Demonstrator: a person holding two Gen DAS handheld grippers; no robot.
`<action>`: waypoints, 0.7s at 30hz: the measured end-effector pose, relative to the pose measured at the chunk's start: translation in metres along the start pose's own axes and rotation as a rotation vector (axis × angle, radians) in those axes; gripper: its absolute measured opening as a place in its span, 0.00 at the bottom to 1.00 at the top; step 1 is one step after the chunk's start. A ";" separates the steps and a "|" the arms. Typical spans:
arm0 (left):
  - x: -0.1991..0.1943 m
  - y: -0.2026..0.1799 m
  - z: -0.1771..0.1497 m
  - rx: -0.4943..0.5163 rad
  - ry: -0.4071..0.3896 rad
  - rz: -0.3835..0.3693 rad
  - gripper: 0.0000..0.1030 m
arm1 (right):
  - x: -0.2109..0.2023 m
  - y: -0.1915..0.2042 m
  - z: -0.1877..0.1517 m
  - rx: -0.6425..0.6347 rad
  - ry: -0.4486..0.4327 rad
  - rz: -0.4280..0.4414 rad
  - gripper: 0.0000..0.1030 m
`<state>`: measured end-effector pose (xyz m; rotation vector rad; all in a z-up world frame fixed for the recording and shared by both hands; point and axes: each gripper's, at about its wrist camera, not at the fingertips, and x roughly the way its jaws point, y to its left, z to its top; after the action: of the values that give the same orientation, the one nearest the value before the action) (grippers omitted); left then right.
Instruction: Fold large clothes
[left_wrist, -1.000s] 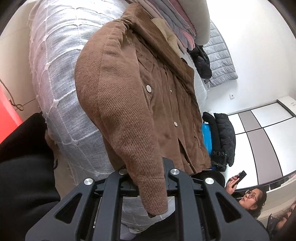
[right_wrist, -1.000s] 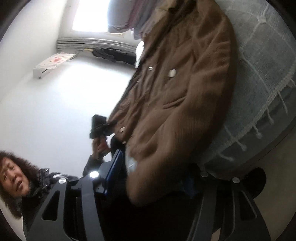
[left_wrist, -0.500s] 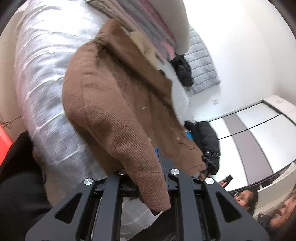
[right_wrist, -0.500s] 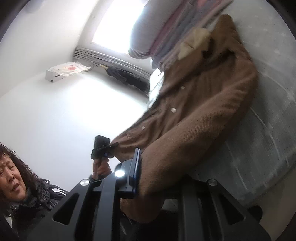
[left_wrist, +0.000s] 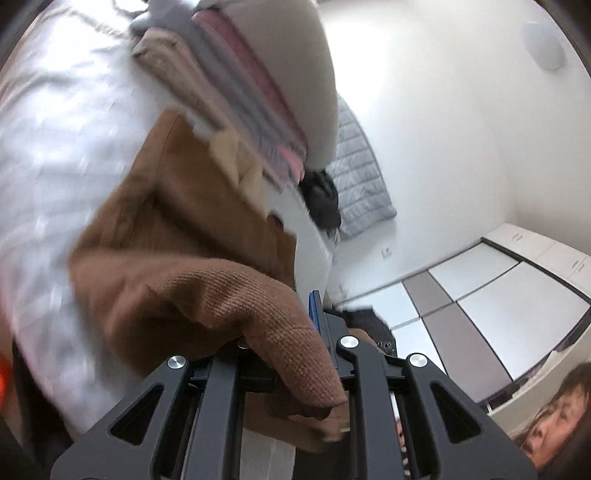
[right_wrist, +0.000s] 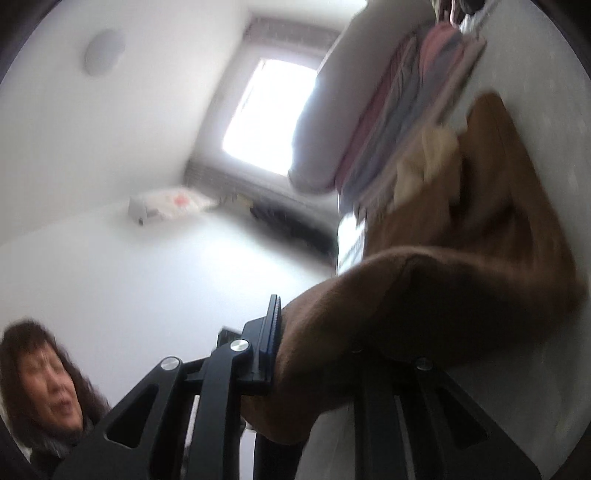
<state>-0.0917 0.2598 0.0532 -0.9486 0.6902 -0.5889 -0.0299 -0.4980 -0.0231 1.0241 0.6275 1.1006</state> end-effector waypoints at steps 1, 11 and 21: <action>0.007 -0.001 0.018 0.008 -0.013 -0.002 0.11 | 0.008 -0.004 0.024 -0.003 -0.025 -0.014 0.18; 0.165 0.053 0.229 -0.001 -0.150 0.171 0.16 | 0.084 -0.116 0.214 0.146 -0.232 -0.349 0.18; 0.246 0.124 0.264 -0.147 -0.033 0.383 0.28 | 0.106 -0.183 0.236 0.233 -0.209 -0.588 0.46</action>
<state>0.2837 0.2791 -0.0138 -0.9284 0.8689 -0.1857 0.2813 -0.5009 -0.0811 1.0429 0.8304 0.4070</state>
